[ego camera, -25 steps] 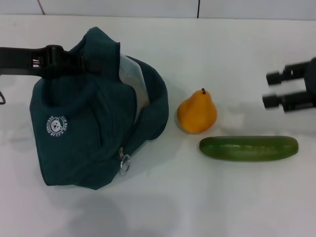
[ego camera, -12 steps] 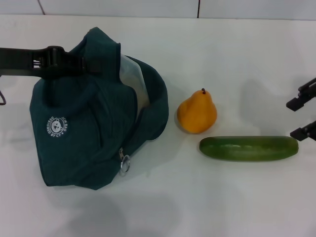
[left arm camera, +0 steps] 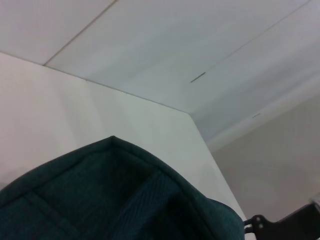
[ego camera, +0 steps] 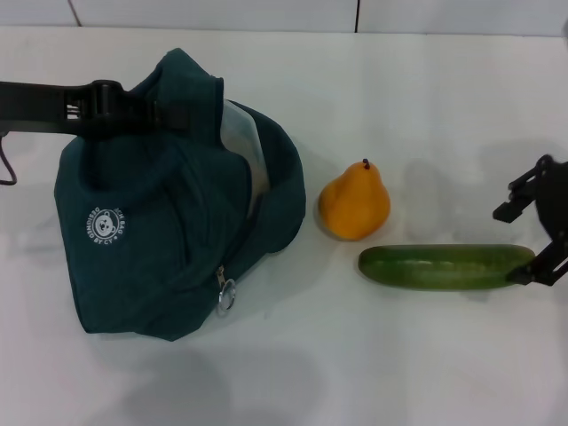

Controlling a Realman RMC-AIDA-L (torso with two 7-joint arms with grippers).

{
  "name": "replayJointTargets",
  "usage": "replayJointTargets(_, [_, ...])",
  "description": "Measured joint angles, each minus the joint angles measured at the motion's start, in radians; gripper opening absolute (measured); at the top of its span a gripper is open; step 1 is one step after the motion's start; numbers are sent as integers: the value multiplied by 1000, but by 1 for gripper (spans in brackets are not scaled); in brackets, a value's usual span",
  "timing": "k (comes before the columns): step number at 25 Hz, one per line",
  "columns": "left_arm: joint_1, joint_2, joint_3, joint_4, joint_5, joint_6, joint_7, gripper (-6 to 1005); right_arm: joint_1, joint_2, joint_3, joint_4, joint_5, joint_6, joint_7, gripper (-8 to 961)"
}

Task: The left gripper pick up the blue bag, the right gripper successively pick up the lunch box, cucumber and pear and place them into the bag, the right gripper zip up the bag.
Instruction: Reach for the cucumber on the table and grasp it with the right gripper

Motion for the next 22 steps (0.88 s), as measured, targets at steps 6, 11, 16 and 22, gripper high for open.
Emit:
replayJointTargets(6, [-11, -2, 1, -10, 2, 0, 1, 38, -14, 41, -15, 16, -50, 59, -49, 793])
replayJointTargets(11, [-11, -2, 1, -13, 2, -1, 2, 38, -14, 45, -56, 66, -59, 121, -62, 793])
replayJointTargets(16, [-11, -2, 1, -14, 2, -6, 3, 38, -14, 47, -92, 113, -72, 189, -66, 790])
replayJointTargets(22, [-12, -2, 2, -14, 2, -8, 4, 38, -15, 49, -103, 173, -74, 236, -72, 787])
